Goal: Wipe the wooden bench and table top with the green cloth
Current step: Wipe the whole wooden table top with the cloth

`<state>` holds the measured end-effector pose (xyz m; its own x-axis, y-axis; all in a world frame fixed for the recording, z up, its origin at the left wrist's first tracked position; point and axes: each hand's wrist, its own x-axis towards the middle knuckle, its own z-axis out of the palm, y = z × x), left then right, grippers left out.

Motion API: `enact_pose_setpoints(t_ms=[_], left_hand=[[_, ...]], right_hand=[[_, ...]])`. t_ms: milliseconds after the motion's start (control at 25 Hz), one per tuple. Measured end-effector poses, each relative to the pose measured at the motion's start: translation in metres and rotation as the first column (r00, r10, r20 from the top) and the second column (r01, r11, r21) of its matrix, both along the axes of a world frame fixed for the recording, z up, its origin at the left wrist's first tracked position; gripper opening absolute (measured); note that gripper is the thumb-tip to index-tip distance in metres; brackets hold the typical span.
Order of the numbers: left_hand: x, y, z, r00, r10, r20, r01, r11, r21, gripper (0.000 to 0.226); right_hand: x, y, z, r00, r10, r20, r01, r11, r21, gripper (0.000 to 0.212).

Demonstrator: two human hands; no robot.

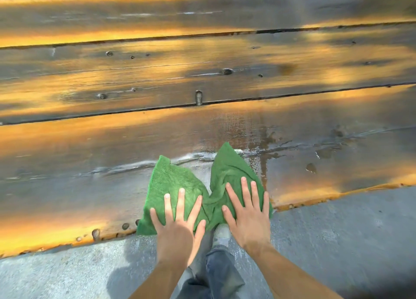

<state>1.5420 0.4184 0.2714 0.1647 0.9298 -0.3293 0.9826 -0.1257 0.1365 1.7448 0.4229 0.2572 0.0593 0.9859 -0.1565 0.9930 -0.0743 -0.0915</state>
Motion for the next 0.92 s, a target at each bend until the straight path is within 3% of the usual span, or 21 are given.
enact_pose_setpoints(t_ms=[160,440,680,920], left_hand=[[0.004,0.006,0.007,0.999,0.030,-0.009,-0.031,0.996,-0.086,0.060],[0.035,0.060,0.006,0.995,0.085,-0.053,-0.090,0.990,-0.107,0.061],[0.076,0.137,-0.001,0.997,0.062,-0.034,-0.061,0.998,0.029,0.064],[0.121,0.259,-0.006,0.996,0.020,-0.091,-0.018,1.000,0.023,0.065]], right_hand=[[0.018,-0.009,0.004,0.988,-0.152,-0.033,0.152,0.988,-0.005,0.064],[0.051,0.034,0.006,0.964,-0.263,-0.042,0.261,0.964,-0.055,0.072],[0.092,0.124,0.007,0.965,-0.262,-0.018,0.261,0.965,-0.034,0.073],[0.141,0.247,0.010,0.973,-0.230,0.006,0.230,0.969,-0.094,0.074]])
